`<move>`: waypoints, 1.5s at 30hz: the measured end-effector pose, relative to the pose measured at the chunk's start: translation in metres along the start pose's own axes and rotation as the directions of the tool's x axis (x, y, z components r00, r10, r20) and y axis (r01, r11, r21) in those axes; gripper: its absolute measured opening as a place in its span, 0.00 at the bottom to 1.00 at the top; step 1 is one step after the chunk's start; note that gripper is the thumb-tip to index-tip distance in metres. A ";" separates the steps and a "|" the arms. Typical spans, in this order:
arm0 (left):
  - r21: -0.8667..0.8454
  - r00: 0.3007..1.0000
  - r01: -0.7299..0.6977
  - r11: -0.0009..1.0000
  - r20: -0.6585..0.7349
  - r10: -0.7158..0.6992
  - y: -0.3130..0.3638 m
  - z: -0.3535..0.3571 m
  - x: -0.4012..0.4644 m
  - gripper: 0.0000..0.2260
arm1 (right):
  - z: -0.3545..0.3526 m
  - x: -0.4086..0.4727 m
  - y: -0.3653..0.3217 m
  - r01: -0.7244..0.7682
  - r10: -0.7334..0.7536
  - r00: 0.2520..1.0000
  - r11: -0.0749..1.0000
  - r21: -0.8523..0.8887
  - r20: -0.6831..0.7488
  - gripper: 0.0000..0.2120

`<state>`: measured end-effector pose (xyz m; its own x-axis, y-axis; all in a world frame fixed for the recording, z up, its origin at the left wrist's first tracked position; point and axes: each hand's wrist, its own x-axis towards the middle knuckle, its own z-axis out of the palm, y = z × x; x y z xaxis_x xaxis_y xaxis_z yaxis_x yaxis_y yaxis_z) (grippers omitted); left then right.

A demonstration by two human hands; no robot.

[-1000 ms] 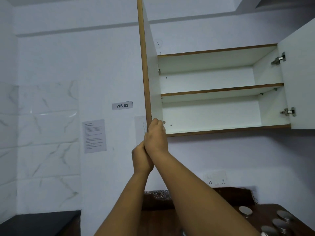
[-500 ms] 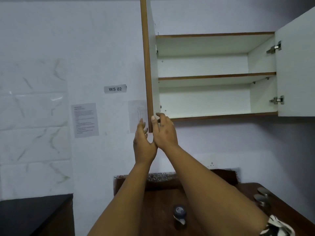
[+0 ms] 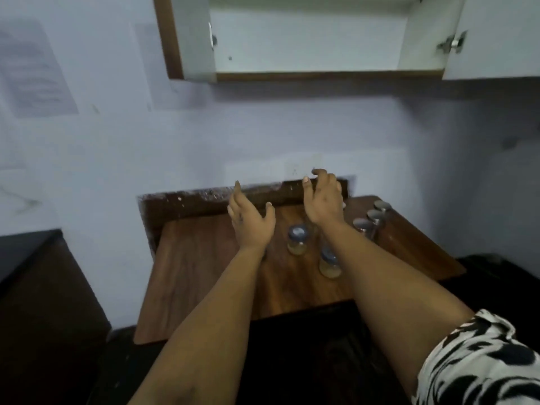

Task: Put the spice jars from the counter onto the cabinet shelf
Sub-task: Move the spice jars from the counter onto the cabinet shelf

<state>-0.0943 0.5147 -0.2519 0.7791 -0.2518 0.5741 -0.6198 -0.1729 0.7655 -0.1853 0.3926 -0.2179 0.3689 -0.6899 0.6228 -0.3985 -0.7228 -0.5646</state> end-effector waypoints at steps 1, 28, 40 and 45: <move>0.015 1.000 0.014 1.000 0.020 -0.014 -0.009 0.013 -0.009 0.35 | 0.005 -0.004 0.021 -0.024 0.024 1.000 0.999 -0.028 0.011 0.21; 0.324 0.791 0.270 0.907 0.462 -0.400 -0.113 0.255 -0.095 0.40 | 0.161 0.006 0.319 -0.133 0.270 0.646 0.961 -0.242 0.714 0.50; 0.190 0.810 0.210 0.959 0.516 -0.279 -0.130 0.272 -0.025 0.53 | 0.175 0.095 0.259 -0.272 0.213 0.777 0.962 0.012 0.592 0.36; 0.039 0.942 0.130 0.991 0.305 -0.136 -0.114 0.262 0.045 0.39 | 0.179 0.158 0.216 -0.466 0.160 0.632 0.860 0.207 0.758 0.34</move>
<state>-0.0130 0.2738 -0.3896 0.7900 -0.5047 0.3481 -0.5162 -0.2411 0.8219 -0.0629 0.1202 -0.3386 0.8062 -0.5818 -0.1076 -0.3408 -0.3080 -0.8882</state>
